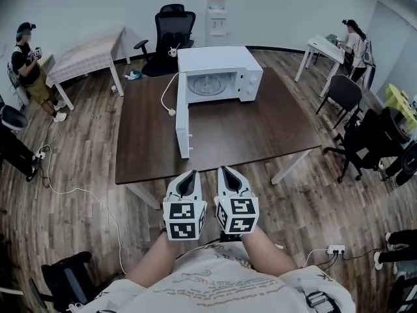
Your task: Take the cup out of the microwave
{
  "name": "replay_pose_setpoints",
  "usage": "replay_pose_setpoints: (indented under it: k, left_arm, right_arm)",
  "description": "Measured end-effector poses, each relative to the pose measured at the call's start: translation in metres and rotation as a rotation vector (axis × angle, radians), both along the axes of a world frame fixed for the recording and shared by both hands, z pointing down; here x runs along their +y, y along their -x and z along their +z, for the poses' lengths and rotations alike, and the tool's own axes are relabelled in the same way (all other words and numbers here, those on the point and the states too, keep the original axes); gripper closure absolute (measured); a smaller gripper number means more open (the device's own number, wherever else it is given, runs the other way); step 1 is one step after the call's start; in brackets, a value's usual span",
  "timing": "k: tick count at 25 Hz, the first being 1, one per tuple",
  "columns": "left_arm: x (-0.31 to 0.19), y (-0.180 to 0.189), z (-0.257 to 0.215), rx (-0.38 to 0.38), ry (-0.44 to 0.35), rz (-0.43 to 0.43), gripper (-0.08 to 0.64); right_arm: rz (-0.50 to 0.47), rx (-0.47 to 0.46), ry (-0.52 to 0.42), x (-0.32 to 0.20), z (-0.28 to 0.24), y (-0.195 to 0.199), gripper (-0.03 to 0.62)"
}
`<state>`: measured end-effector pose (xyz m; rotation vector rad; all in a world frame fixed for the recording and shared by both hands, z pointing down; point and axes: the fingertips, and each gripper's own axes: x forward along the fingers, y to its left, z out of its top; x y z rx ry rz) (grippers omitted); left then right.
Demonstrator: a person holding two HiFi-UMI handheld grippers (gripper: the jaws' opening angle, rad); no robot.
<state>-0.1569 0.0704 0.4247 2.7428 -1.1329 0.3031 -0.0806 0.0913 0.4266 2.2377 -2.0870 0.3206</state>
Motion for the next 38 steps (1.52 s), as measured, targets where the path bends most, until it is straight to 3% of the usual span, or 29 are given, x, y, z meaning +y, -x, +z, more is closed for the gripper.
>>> replay_pose_setpoints:
  k: [22, 38]
  left_arm:
    - [-0.135, -0.136, 0.003, -0.046, 0.005, 0.000, 0.546]
    - [-0.234, -0.195, 0.001, -0.055, 0.014, -0.142, 0.546]
  right_arm:
    - [-0.034, -0.043, -0.018, -0.134, 0.005, -0.127, 0.578]
    - [-0.129, -0.032, 0.029, -0.243, 0.005, -0.195, 0.578]
